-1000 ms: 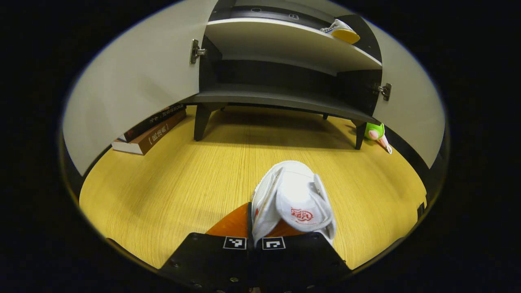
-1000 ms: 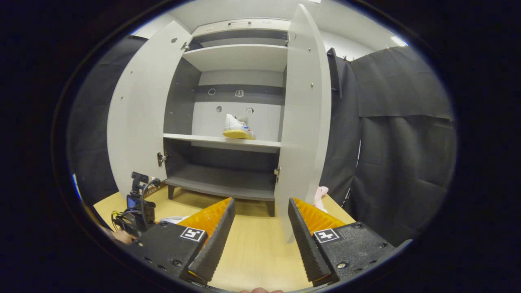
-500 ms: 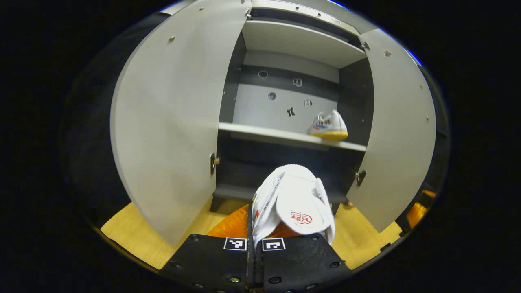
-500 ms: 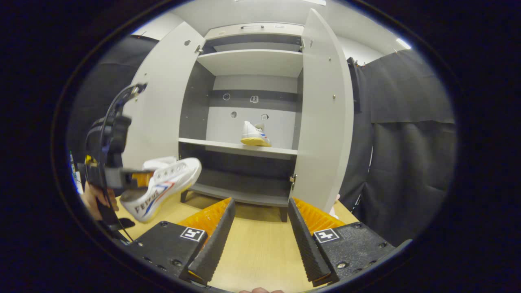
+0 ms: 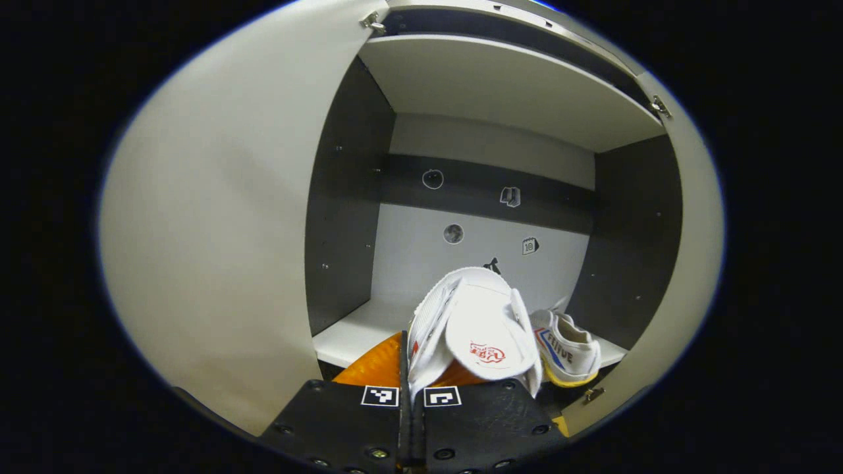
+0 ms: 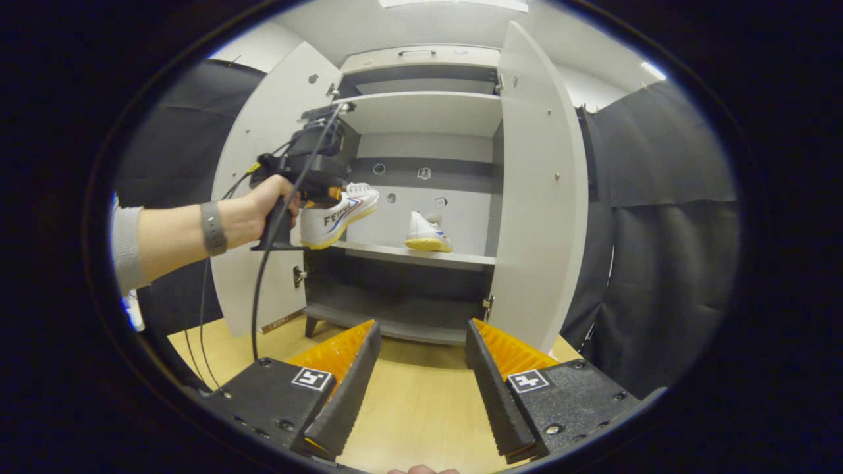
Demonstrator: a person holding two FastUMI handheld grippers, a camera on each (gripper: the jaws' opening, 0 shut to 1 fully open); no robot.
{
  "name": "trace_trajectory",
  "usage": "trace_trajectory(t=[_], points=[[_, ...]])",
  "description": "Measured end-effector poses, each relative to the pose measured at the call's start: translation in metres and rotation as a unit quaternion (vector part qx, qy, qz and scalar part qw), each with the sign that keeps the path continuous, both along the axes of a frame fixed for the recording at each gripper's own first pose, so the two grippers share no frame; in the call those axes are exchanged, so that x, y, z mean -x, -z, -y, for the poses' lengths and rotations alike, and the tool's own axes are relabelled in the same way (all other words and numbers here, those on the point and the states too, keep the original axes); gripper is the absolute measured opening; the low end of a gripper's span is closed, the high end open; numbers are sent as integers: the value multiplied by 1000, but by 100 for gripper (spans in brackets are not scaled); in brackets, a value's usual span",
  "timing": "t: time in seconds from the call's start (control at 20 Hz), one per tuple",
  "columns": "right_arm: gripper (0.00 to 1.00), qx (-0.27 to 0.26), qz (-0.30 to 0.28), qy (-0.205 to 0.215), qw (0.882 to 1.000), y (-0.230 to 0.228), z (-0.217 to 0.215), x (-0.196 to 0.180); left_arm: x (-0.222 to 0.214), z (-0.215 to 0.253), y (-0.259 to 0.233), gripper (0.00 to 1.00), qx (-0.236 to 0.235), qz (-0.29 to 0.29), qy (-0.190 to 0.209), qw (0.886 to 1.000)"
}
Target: Grab one shoe with the right hand and put it into the shoe cabinet, grab the other shoe with the left hand and put it into the shoe cabinet; then close the right door with the right hand and the left door with the left hand.
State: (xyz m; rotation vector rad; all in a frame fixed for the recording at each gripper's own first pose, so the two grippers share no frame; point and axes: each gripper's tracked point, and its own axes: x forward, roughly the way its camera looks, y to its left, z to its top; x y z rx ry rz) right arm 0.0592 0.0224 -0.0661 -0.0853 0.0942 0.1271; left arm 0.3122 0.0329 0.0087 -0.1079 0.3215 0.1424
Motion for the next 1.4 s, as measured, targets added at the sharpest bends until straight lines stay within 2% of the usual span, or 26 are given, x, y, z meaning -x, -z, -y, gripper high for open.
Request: trace_trajectory(t=[0.05, 0.15, 0.3, 0.55, 0.7, 0.75, 0.8, 0.9, 0.95, 1.0, 1.05, 1.1, 1.15, 1.2, 1.25, 1.4], points=[[83, -1, -3, 3, 1000, 1, 2, -1, -7, 7, 3, 0, 4, -19, -1, 1000], [83, -1, -6, 12, 1000, 3, 8, -1, -19, 4, 0, 0, 13, -65, -5, 998], [83, 3, -8, 32, 999, 4, 22, -3, -38, -1, -3, 0, 6, -105, -16, 994], [83, -8, -12, 54, 998, 7, 38, -7, -42, 7, 33, 0, 10, -189, -9, 982], [83, -4, -11, 60, 998, 7, 41, -10, -45, 5, 39, 0, 24, -207, -11, 978], [83, -6, -11, 60, 998, 8, 41, -11, -44, 8, 41, 13, 32, -219, -2, 975], [83, -7, -12, 59, 998, 9, 41, -11, -42, 10, 41, 5, 41, -230, 0, 972], [83, -9, -13, 59, 998, 10, 39, -11, -41, 8, 41, 32, 54, -237, 2, 970], [83, -10, -14, 57, 998, 11, 36, -11, -37, 10, 39, 26, 64, -245, 8, 967], [83, -11, -15, 54, 998, 12, 34, -12, -34, 13, 38, 29, 80, -249, 14, 965], [83, -9, -15, 53, 998, 12, 32, -11, -30, 17, 34, 41, 93, -250, 22, 964], [83, -7, -13, 53, 999, 12, 31, -11, -29, 18, 29, 29, 96, -244, 29, 965], [83, -8, -13, 51, 999, 12, 30, -11, -26, 18, 22, 45, 95, -233, 37, 967], [83, -10, -15, 47, 999, 13, 27, -10, -21, 20, 16, 11, 99, -230, 44, 967], [83, -10, -16, 45, 999, 13, 25, -10, -16, 23, 8, 29, 101, -223, 52, 968], [83, -12, -11, 41, 999, 10, 21, -8, 8, 22, -25, 28, 89, -175, 68, 978]])
